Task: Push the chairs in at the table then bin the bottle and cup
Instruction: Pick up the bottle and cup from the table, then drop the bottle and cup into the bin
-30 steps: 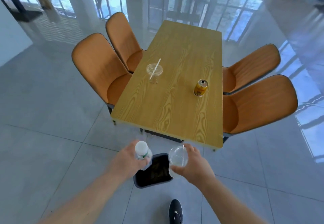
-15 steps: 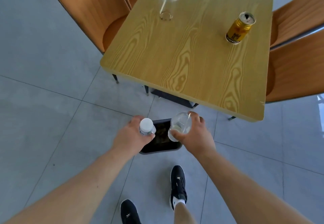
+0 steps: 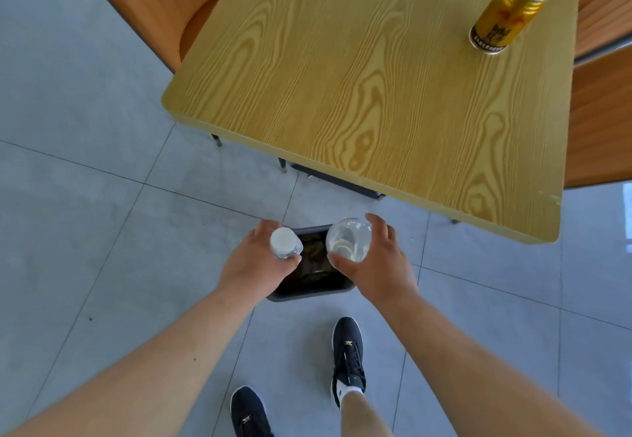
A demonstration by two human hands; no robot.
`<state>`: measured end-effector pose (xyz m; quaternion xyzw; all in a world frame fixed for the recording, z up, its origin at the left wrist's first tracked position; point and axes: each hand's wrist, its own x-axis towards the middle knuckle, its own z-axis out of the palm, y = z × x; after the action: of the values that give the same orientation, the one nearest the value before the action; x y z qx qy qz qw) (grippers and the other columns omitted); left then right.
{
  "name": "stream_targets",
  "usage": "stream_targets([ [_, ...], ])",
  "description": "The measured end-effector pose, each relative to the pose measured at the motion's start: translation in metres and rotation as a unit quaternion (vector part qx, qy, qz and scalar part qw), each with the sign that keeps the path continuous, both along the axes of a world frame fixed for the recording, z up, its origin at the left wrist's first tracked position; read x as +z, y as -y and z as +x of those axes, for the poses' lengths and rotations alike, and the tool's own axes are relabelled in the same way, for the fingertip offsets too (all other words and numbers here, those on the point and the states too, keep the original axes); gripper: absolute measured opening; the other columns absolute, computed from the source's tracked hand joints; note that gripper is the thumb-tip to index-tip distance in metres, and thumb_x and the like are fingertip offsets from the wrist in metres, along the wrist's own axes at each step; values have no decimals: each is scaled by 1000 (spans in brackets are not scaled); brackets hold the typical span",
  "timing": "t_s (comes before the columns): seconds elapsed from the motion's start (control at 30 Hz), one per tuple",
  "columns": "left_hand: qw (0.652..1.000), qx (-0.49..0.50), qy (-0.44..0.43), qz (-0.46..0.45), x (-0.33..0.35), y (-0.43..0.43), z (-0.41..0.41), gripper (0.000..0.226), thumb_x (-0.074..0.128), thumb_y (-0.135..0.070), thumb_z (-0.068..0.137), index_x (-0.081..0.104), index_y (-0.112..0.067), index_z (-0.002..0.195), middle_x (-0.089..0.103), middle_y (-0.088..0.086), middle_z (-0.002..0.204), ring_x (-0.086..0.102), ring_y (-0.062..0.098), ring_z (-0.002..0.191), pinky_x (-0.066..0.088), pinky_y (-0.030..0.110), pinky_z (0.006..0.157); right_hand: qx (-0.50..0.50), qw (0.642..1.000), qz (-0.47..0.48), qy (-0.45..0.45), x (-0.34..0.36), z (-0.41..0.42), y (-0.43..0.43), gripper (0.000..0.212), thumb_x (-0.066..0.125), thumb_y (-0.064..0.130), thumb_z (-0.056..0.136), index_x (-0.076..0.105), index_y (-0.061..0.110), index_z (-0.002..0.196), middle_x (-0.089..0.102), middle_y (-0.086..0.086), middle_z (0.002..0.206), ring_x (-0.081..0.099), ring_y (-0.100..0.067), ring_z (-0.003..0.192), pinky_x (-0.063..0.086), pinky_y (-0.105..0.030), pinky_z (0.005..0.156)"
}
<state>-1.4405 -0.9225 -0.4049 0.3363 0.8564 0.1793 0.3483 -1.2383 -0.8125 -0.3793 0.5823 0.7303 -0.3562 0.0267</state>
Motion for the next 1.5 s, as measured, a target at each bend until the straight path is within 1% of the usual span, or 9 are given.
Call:
stream_targets([
  [0.17, 1000, -24, 0, -7, 12, -2, -2, 66, 72, -61, 72, 44, -39, 127, 58, -10, 125, 60, 17, 105, 42, 33, 78, 8, 1000, 6, 15, 11, 5, 3, 92, 73, 70, 77, 25, 37, 148, 40, 6, 149, 65, -25, 100, 45, -36, 67],
  [0.27, 999, -31, 7, -8, 31, 1, -1, 67, 72, -61, 75, 44, -37, 131, 57, -9, 132, 61, 17, 111, 42, 32, 80, 3, 1000, 0, 21, 31, 9, 7, 86, 68, 71, 79, 28, 37, 147, 40, 8, 148, 64, -22, 100, 45, -36, 65],
  [0.4, 999, -44, 11, 20, 89, -7, -4, 65, 68, -64, 77, 43, -41, 132, 55, -11, 131, 59, 16, 108, 49, 38, 86, 13, 998, 54, -3, 92, 16, 2, 74, 62, 69, 84, 40, 32, 144, 49, 9, 142, 49, -19, 126, 44, -33, 85],
  [0.5, 994, -70, -29, 79, 156, -42, -18, 66, 69, -63, 78, 43, -41, 134, 52, -8, 131, 55, 19, 118, 42, 37, 86, 15, 992, 122, -28, 155, 20, -25, 72, 64, 63, 86, 45, 26, 144, 52, 7, 135, 44, -20, 129, 40, -33, 101],
  [0.77, 968, -72, -159, 182, 279, -215, -60, 81, 75, -59, 80, 35, -31, 143, 47, 6, 145, 48, 29, 128, 44, 43, 88, -26, 964, 251, -86, 248, 18, -188, 79, 69, 57, 88, 37, 22, 151, 47, -3, 146, 40, -26, 135, 36, -36, 106],
  [0.9, 967, -20, -183, 176, 281, -289, -79, 94, 78, -60, 76, 29, -28, 150, 40, 10, 152, 40, 35, 136, 40, 52, 105, -42, 968, 228, -91, 244, 20, -275, 88, 74, 53, 86, 29, 22, 155, 40, -8, 153, 37, -31, 139, 31, -37, 110],
  [1.2, 980, 14, -182, 76, 235, -398, -120, 126, 77, -80, 59, 5, -42, 155, 4, -1, 169, 9, 30, 153, 25, 54, 117, 36, 987, 153, -38, 194, 11, -385, 111, 75, 63, 82, 5, 31, 162, 27, -5, 162, 34, -33, 142, 37, -41, 111],
  [1.33, 984, -1, -178, 28, 217, -411, -128, 121, 79, -78, 60, 14, -41, 155, 14, -4, 165, 26, 32, 147, 34, 51, 114, 58, 989, 134, -37, 177, 14, -390, 97, 73, 58, 85, 16, 33, 160, 47, 2, 145, 56, -22, 118, 52, -35, 91],
  [1.5, 981, -43, -181, 58, 211, -392, -122, 98, 83, -60, 70, 28, -41, 148, 32, 1, 151, 49, 33, 128, 46, 48, 94, 70, 984, 158, -38, 172, 15, -370, 75, 71, 53, 88, 36, 30, 150, 55, 6, 129, 60, -17, 103, 54, -31, 80],
])
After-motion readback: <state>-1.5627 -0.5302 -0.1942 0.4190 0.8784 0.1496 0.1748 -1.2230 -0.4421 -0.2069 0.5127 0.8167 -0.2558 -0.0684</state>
